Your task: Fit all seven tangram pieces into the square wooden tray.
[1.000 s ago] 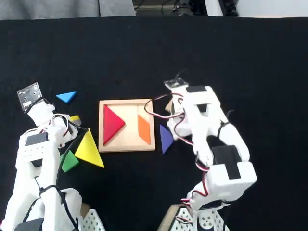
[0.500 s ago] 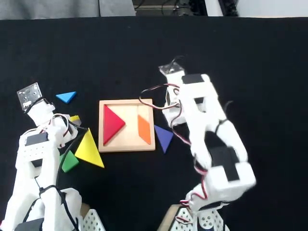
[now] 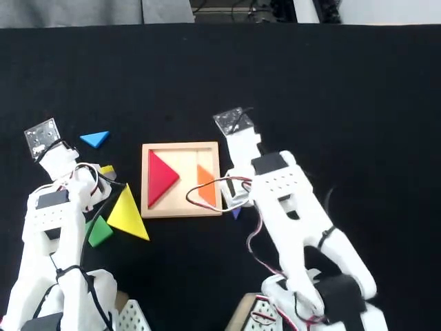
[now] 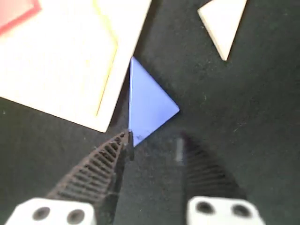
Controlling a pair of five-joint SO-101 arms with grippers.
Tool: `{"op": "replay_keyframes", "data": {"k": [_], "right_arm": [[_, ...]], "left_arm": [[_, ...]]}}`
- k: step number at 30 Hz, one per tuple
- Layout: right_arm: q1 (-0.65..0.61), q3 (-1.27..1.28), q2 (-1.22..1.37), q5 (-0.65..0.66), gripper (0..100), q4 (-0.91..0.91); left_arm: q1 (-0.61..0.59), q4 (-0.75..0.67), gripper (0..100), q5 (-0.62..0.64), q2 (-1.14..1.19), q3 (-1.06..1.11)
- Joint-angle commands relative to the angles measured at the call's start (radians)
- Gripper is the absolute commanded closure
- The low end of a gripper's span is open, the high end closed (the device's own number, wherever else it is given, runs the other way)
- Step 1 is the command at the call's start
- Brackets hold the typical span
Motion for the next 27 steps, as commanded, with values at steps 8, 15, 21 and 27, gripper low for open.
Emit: {"op": "replay_keyframes", "data": {"k": [8, 15, 21, 27], "right_arm": [[-0.017, -0.214, 0.348, -0.034, 80.5, -0.014], [-0.017, -0.259, 0.383, -0.028, 80.3, -0.006], [-0.017, -0.237, 0.341, -0.028, 80.4, -0.005], [-0.017, -0.237, 0.252, -0.026, 80.3, 0.018]], "left_arm": [[0.002, -0.009, 74, -0.003, -0.021, -0.005], [0.002, -0.011, 74, -0.003, -0.021, -0.005], [0.005, -0.011, 74, -0.003, -0.021, -0.007], [0.005, -0.011, 74, -0.003, -0.021, -0.008]]}}
